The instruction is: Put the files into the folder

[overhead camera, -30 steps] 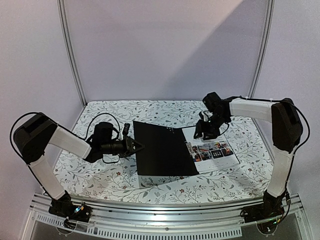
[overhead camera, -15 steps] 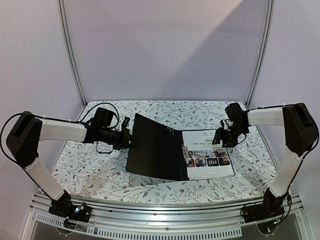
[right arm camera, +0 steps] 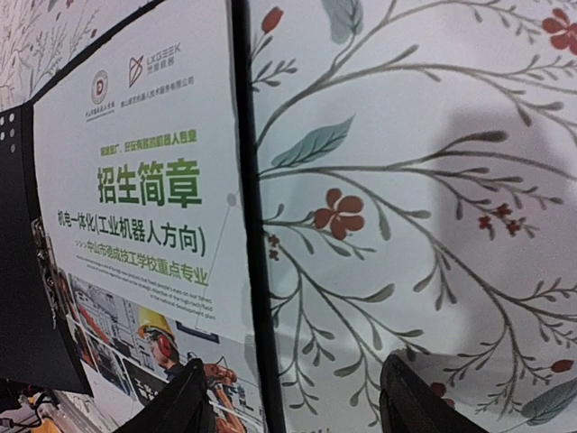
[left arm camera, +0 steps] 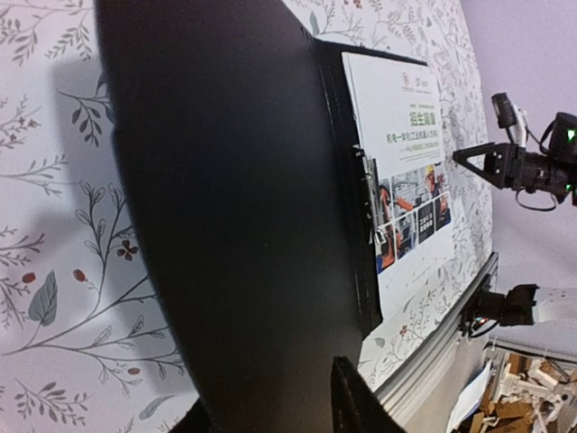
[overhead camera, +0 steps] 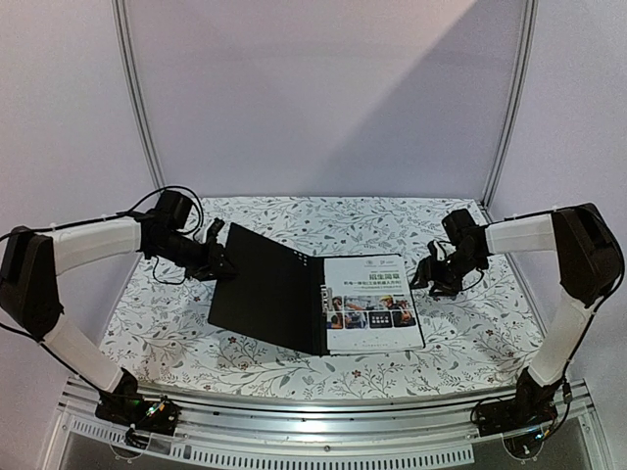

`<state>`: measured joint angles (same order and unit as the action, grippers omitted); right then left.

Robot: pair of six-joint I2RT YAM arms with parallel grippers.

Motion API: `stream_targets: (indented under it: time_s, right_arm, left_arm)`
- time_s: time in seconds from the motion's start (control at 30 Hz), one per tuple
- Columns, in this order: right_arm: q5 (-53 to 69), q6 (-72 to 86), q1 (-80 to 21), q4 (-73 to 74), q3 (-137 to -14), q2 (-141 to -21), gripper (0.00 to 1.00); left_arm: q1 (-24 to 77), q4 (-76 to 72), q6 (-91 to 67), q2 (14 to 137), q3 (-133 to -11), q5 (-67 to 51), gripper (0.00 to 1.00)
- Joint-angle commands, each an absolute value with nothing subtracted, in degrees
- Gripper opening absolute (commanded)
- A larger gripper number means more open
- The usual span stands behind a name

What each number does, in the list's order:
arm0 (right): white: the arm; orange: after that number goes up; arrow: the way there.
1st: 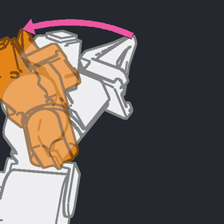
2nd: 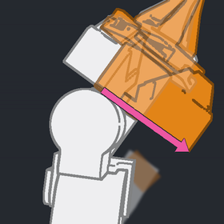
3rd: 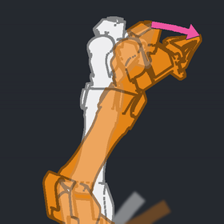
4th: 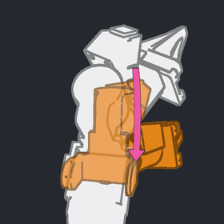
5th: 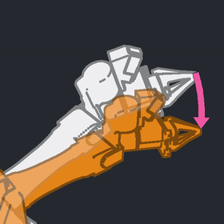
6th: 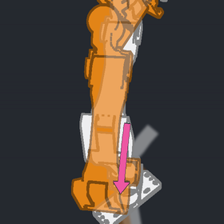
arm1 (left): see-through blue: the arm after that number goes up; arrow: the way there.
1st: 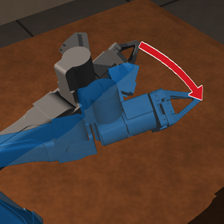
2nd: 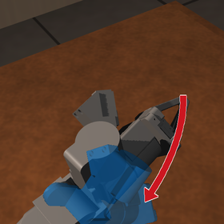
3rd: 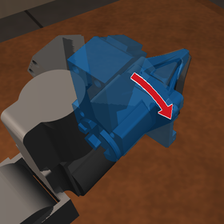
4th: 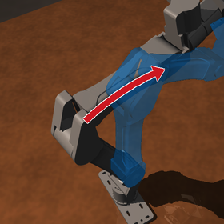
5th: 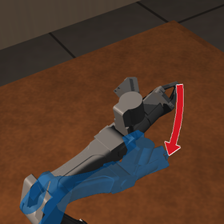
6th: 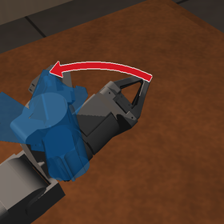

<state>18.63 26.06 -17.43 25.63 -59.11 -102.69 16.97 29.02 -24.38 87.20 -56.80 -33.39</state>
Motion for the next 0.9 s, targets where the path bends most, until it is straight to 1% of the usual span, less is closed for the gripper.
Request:
stream_targets:
  time_s: [0.0, 0.03, 0.07, 0.17, 0.3, 0.37, 0.4, 0.43, 0.47, 0.6, 0.77, 0.87]
  right_arm:
    - [24.6, 26.6, -19.4, 21.4, -56.1, -103.7, 0.64]
    - [25.1, 26.7, -20.1, 21.2, -56.1, -104.6, 0.64]
    - [25.7, 26.9, -20.9, 20.8, -56.1, -105.0, 0.65]
    - [26.7, 27.8, -23.4, 19.2, -56.1, -106.0, 0.66]
    - [28.8, 28.7, -25.5, 18.7, -57.4, -107.6, 0.67]
    - [32.3, 29.9, -25.7, 16.3, -56.9, -107.8, 0.67]
    - [34.8, 31.0, -25.7, 14.6, -56.6, -108.0, 0.67]
    - [36.6, 31.9, -25.7, 13.1, -56.3, -108.1, 0.67]
    - [38.4, 33.4, -25.7, 11.5, -56.2, -108.4, 0.67]
    - [40.4, 36.8, -25.7, 8.1, -55.8, -108.7, 0.68]
    - [37.3, 37.0, -23.5, 10.4, -55.6, -105.9, 0.70]
    - [32.8, 36.4, -21.1, 11.3, -53.9, -101.4, 0.70]
  left_arm:
    - [17.6, 29.0, -23.4, 83.9, -58.8, -34.4, 0.44]
    - [18.1, 28.6, -23.5, 83.4, -59.5, -34.2, 0.52]
    - [18.9, 27.8, -23.7, 82.8, -60.2, -33.9, 0.57]
    - [21.5, 23.6, -24.9, 81.3, -61.4, -33.2, 0.68]
    - [25.3, 18.0, -28.1, 83.5, -63.5, -34.4, 0.70]
    - [28.0, 15.4, -29.4, 85.3, -65.2, -34.8, 0.72]
    - [29.5, 13.9, -29.8, 86.2, -66.2, -35.1, 0.78]
    - [30.9, 12.3, -30.6, 87.2, -67.3, -35.4, 0.96]
    - [32.6, 9.9, -31.8, 88.1, -67.8, -35.7, 0.99]
    - [39.3, 2.5, -35.1, 94.1, -72.4, -35.2, 0.99]
    - [48.5, 2.1, -34.8, 105.4, -82.0, -31.8, 1.00]
    - [51.8, 5.0, -33.0, 112.7, -88.5, -30.6, 0.99]
